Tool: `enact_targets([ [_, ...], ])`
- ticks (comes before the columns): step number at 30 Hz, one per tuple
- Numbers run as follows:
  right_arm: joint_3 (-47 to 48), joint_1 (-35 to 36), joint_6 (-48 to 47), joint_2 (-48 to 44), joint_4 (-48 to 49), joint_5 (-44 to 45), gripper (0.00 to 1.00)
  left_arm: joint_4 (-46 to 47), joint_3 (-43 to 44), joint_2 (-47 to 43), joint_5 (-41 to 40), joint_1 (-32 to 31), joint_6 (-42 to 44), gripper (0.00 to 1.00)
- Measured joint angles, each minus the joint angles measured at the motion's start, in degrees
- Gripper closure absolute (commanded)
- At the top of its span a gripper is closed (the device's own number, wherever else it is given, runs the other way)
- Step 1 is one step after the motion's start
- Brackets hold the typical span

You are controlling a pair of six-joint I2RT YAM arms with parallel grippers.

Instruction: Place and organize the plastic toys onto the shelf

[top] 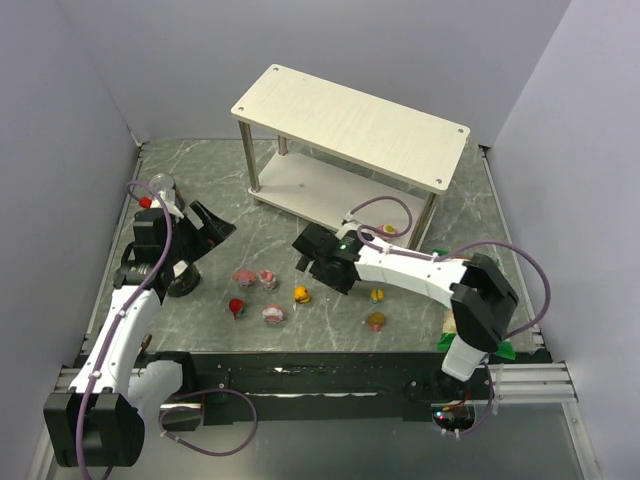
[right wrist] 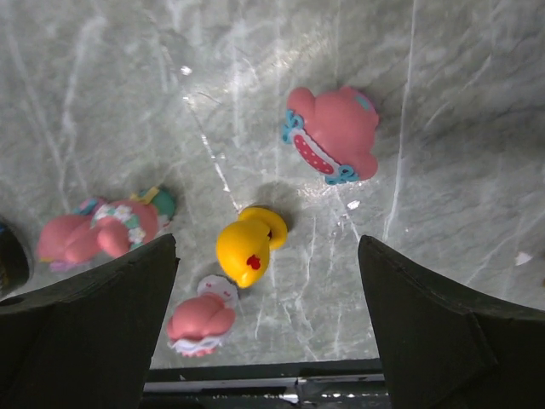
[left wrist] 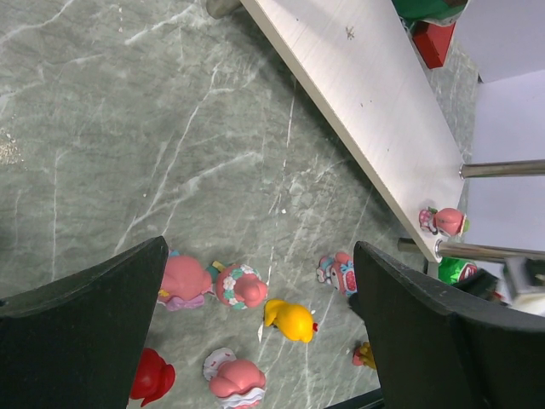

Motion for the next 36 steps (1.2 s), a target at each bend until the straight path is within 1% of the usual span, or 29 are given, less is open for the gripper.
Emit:
enact_targets([
  [3, 0.15, 0.0, 2.75, 2.8, -0.55, -0.83, 0.1, 0.04, -0.28, 0.0, 0.0, 0.0, 0.02, 0.04],
  [9, 1.01, -0.02, 7.04, 5.38, -2.6, -0.76, 0.11, 0.35, -1.2, 0.13, 0.02, 0.0, 0.04, 0.04],
  [19, 4.81, -0.02, 11.78, 10.25, -6.01, 1.81, 0.13, 0.48, -1.31, 0.28, 0.02, 0.0, 0.48, 0.04],
  [27, 5.86, -0.59, 13.9, 11.69, -8.39, 3.96, 0.15, 0.63, -2.12, 0.44, 0.02, 0.0, 0.61, 0.04],
  [36, 5.88, -2.08, 14.51, 13.75, -8.76, 5.18, 0.17, 0.68, -2.12, 0.52, 0.02, 0.0, 0.68, 0.04],
])
